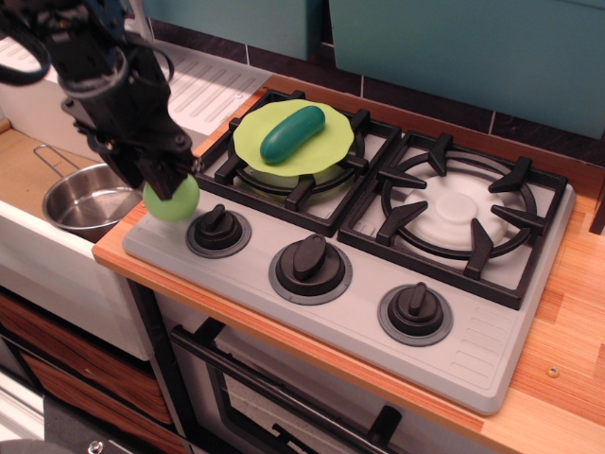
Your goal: Put cucumber on plate and pear in pot or pan in sink
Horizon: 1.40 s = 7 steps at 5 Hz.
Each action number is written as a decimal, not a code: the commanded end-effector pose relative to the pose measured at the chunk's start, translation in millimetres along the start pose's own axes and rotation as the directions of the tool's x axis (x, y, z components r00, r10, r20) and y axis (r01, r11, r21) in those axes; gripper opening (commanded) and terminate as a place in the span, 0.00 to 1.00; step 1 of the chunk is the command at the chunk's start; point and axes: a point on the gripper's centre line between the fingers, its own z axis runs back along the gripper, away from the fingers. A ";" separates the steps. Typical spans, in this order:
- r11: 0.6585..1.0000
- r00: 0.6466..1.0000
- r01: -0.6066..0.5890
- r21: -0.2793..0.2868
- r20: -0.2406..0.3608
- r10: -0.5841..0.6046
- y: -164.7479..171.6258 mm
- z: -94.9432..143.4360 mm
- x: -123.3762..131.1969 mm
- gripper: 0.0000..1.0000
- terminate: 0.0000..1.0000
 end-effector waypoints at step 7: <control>0.992 0.991 0.114 -0.053 0.074 -0.110 102.6 -11.6 33.1 0.00 0.00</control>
